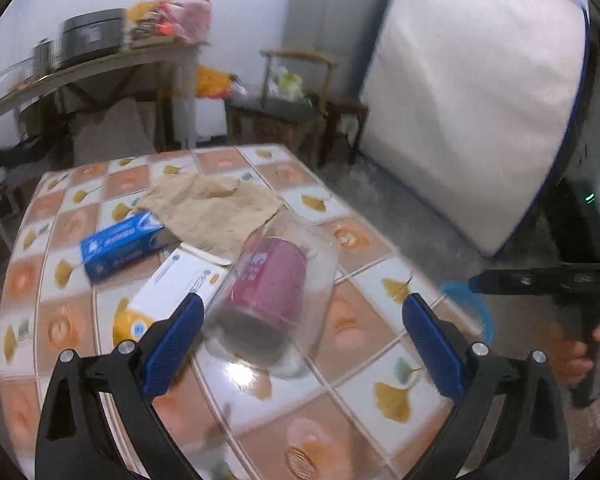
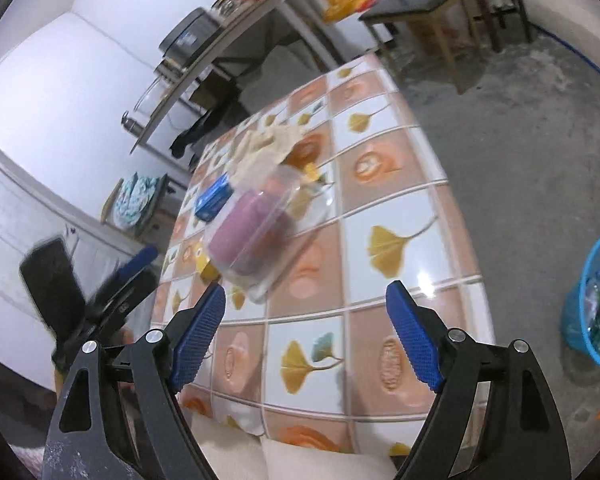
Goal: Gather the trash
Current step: 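Move the left tool back to the table and grasp the clear plastic box, then grasp the red can with the right tool and lift it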
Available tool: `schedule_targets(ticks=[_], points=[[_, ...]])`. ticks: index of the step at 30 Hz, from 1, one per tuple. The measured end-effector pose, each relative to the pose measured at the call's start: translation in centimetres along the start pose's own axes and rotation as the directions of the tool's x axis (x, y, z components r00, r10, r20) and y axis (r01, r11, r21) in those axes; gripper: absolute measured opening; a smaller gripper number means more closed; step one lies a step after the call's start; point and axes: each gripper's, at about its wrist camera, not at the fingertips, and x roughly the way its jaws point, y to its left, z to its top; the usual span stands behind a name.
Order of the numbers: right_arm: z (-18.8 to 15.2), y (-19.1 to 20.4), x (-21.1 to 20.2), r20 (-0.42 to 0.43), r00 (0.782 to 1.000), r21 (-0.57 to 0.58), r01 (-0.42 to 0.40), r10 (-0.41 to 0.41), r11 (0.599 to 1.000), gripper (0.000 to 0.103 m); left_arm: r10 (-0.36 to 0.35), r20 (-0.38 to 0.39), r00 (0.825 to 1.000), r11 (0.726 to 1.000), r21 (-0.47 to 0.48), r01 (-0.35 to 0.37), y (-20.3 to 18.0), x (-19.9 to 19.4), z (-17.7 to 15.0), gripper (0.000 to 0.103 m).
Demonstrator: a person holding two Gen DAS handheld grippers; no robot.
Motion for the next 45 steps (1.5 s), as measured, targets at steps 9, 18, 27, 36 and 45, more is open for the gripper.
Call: schedule_targets(ticks=[9, 18, 27, 36, 45], points=[[-1.6, 0.2, 1.0, -0.044, 0.999, 0.019, 0.025, -0.024, 1.000, 0.079, 0.173, -0.243, 0.955, 0.952, 0.290, -0.099, -2.0, 9.9, 0.8, 0.097], [-2.2, -0.1, 0.8, -0.059, 0.998, 0.020, 0.018, -0.017, 1.000, 0.079, 0.202, -0.323, 0.925, 0.961, 0.247, -0.124, -0.7, 12.5, 1.8, 0.089], [-2.3, -0.2, 0.3, -0.048, 0.999, 0.030, 0.005, -0.004, 1.000, 0.079, 0.176, -0.246, 0.953, 0.966, 0.229, -0.119, -0.8, 9.0, 2.7, 0.087], [0.2, 1.3, 1.3, -0.056, 0.994, 0.076, -0.085, 0.089, 0.994, 0.079, 0.042, -0.102, 0.994, 0.997, -0.057, -0.048, 4.1, 2.0, 3.4, 0.086], [4.5, 4.2, 9.9, -0.176, 0.953, 0.330, -0.179, 0.246, 0.927, 0.079, 0.074, 0.025, 0.997, 0.965, -0.253, -0.065, 8.9, -3.4, 1.3, 0.086]])
